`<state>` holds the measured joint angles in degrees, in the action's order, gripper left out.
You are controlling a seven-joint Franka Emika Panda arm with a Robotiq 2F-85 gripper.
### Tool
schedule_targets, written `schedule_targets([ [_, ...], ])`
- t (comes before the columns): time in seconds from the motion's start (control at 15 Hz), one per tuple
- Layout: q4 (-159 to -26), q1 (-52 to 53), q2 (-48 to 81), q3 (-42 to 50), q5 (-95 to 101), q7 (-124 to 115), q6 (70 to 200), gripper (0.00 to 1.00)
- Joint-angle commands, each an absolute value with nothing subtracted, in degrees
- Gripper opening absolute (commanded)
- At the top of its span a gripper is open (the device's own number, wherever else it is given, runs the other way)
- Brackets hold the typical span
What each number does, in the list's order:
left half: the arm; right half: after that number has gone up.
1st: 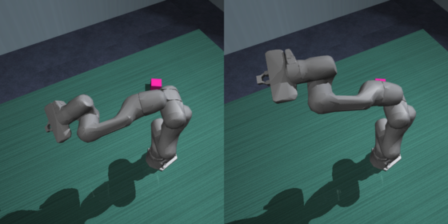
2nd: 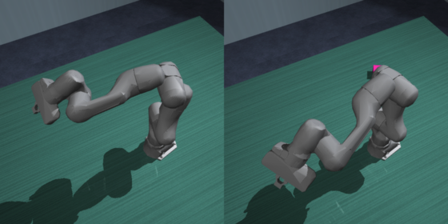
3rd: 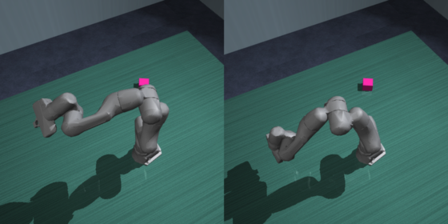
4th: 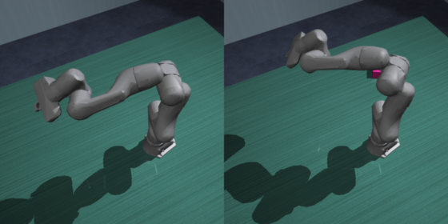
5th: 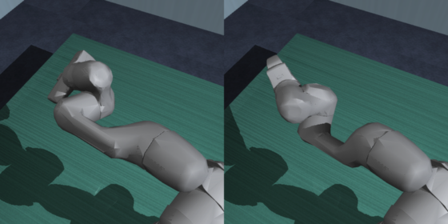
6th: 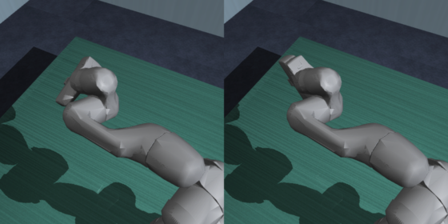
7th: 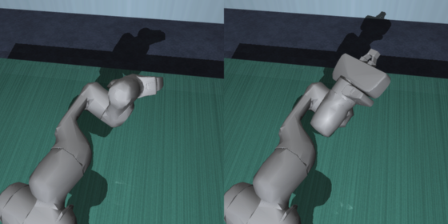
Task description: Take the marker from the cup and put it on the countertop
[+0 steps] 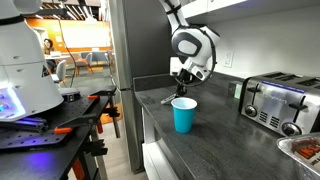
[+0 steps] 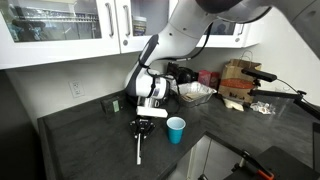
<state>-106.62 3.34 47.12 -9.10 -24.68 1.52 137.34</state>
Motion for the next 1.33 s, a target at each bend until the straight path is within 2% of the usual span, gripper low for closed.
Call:
schedule_targets([
  [0.0, -100.38, 4.62, 52.23, -9.52, -23.07, -0.83, 136.6, 0.06],
  [0.07, -99.03, 4.96, 53.05, -9.53, -23.04, -1.44, 136.79, 0.06],
  [0.13, -97.82, 4.99, 53.75, -9.49, -22.55, -1.25, 136.23, 0.47],
  [0.2, -97.75, 5.2, 53.62, -9.36, -22.24, -0.9, 137.38, 0.48],
  [0.27, -97.29, 5.13, 53.86, -9.3, -21.72, -0.34, 138.12, 0.54],
  [0.67, -106.93, 1.86, 46.0, -11.66, -20.32, 8.0, 146.49, 0.99],
  [0.87, -114.26, -0.14, 38.99, -12.99, -19.56, 12.69, 149.2, 1.0],
  [1.27, -126.87, 0.17, 22.4, -11.83, -16.2, 14.07, 139.28, 1.0],
])
